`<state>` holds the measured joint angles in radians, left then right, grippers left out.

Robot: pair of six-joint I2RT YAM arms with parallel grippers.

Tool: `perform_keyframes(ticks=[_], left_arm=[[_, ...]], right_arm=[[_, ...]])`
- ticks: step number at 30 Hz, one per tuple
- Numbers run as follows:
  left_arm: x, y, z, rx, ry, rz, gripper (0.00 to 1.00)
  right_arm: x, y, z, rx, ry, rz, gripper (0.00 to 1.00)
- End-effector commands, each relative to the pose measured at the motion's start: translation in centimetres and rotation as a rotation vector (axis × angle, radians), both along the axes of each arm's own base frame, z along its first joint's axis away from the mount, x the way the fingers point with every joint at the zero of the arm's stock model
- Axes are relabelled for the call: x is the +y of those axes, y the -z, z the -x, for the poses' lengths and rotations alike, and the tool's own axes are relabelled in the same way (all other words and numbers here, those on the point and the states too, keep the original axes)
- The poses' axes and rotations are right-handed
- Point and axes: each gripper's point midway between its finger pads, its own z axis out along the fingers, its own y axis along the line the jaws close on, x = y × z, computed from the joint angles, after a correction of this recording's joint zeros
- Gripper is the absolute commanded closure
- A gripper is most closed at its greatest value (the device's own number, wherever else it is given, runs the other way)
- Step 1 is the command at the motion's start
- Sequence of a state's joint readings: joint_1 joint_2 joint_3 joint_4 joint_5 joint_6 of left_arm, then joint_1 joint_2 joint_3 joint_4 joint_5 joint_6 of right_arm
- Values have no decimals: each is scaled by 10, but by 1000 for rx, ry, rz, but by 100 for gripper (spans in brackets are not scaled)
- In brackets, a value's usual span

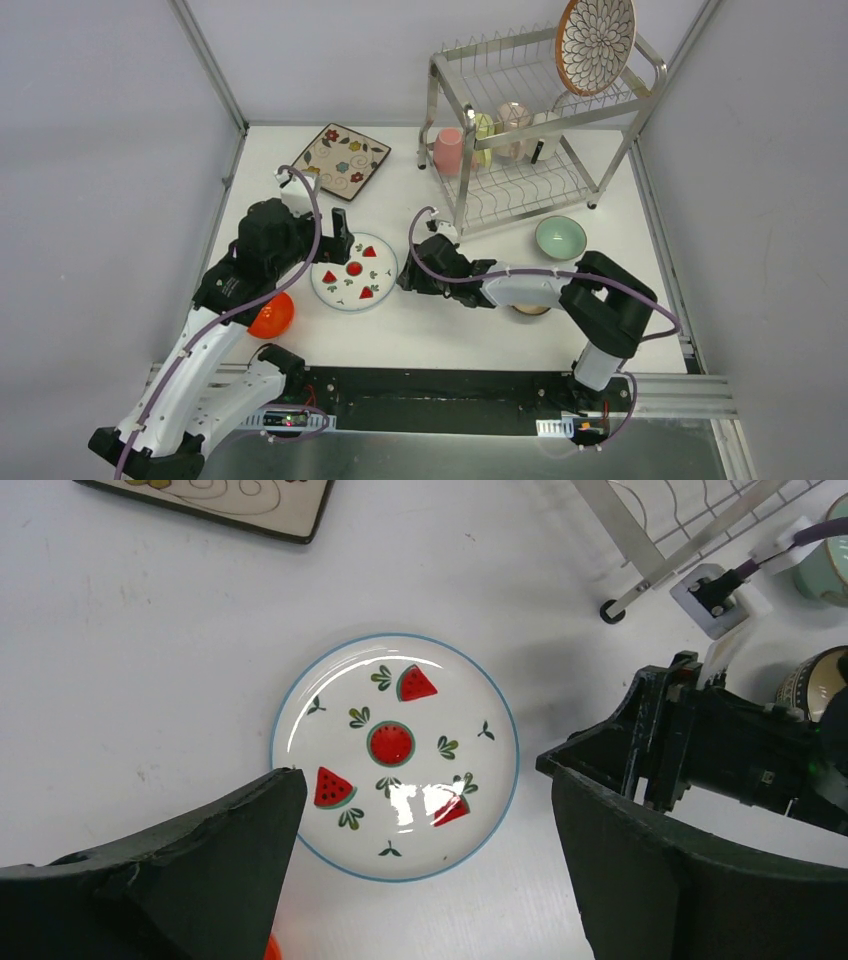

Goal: Load the mixed dishes into the dish rack
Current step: Pick up the plate at the center of the board.

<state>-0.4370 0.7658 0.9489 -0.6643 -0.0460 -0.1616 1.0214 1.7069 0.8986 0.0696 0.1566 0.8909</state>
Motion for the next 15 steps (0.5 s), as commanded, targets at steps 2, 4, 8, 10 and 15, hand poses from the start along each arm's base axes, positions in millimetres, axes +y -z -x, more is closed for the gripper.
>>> perform_keyframes(ticks=[2,4,8,10,15], left_arm=[[12,-13,-2,-80,-45,-12,1],[12,-14,-3,-81,-46,-13,1],[13,-16,-2,-88,-47,-14,1],[14,-17,-1,-95,-50,-13,1],[17,-17,0,-102,-61,-14,1]], right_arm=[[17,-12,-20,-70,26,-21,48],[19,-8,-21,-67,22,-13,49],[24,-1,-24,-65,21,-2,49],[28,1,-26,-62,17,1,49],[43,9,-30,-46,-9,4,51]])
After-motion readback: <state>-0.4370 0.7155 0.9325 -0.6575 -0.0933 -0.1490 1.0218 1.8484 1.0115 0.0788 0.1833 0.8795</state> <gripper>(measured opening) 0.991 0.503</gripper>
